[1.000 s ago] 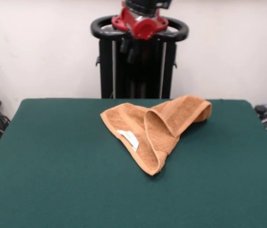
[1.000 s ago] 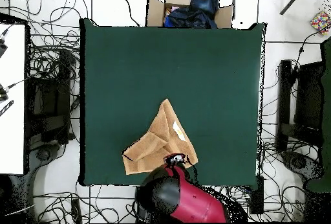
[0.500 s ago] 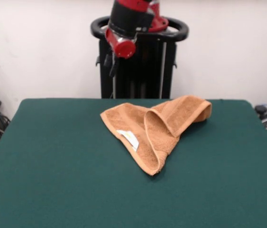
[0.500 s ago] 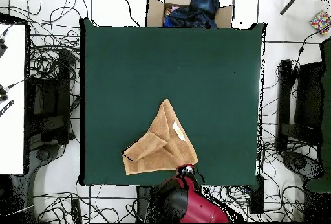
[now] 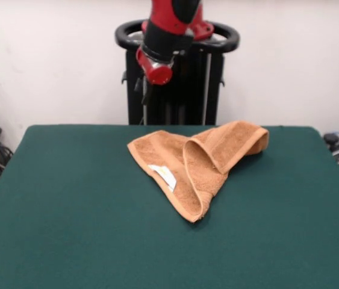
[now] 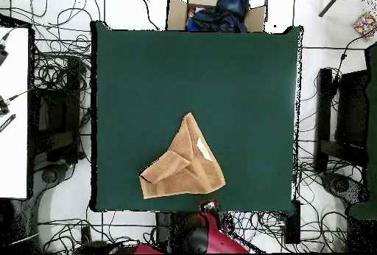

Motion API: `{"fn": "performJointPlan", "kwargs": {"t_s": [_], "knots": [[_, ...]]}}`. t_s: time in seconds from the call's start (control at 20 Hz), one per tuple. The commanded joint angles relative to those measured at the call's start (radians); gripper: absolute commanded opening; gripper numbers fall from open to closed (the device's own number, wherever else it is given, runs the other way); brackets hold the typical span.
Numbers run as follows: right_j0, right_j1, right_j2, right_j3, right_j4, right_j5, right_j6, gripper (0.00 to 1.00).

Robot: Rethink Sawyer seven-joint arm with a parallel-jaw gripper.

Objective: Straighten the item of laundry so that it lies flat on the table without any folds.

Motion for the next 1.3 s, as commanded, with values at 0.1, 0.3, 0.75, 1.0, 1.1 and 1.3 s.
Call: {"fn": "performJointPlan", "kwargs": {"t_s": [0.1,0.3,0.75,1.0,1.1,1.3], "knots": [[-0.01,0.142,0.215,0.012,0.045,-0.087,0.251,1.0],[0.034,0.151,0.256,0.002,0.108,-0.101,0.282,1.0],[0.104,0.164,0.343,-0.05,0.23,-0.121,0.32,1.0],[0.116,0.163,0.39,-0.098,0.288,-0.119,0.307,1.0],[0.123,0.148,0.399,-0.114,0.317,-0.093,0.286,1.0],[0.119,0.146,0.426,-0.148,0.345,-0.098,0.269,1.0]]}}
